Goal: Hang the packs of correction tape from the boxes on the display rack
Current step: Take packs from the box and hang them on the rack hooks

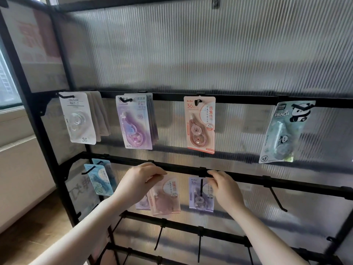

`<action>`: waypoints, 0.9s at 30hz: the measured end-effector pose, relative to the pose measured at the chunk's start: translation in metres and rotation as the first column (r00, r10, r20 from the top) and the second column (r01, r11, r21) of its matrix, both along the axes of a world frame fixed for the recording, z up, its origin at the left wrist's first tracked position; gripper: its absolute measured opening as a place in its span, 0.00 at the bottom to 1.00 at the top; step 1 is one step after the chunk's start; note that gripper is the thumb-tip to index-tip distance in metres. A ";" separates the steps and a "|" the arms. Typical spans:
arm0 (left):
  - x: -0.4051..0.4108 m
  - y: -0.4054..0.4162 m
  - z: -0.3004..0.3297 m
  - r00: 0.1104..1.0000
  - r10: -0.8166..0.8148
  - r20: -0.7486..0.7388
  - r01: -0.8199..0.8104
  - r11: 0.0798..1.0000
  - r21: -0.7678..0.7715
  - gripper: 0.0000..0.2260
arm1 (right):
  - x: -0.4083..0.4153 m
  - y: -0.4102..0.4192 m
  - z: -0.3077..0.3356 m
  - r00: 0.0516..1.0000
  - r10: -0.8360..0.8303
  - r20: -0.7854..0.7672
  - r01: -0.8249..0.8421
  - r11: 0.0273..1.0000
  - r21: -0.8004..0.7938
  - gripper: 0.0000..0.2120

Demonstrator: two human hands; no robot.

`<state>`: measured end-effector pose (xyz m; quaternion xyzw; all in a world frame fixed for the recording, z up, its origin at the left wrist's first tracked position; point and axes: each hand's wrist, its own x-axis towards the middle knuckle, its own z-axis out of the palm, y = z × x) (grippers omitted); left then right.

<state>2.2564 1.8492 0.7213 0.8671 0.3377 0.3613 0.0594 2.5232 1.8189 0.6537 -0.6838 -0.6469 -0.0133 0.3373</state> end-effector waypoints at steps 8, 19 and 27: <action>0.027 -0.015 0.081 0.986 -0.066 0.155 0.065 0.998 0.015 0.08 | 0.017 -0.021 0.013 1.000 -0.004 0.026 0.004 1.000 0.024 0.16; 0.074 -0.015 0.164 0.941 -0.109 0.321 0.110 0.994 0.014 0.09 | 0.030 -0.031 0.031 0.997 0.007 0.071 -0.006 1.000 -0.006 0.14; 0.094 -0.007 0.176 0.955 -0.058 0.292 0.051 0.998 0.028 0.07 | 0.038 -0.039 0.042 0.991 0.024 0.131 -0.028 0.999 0.031 0.14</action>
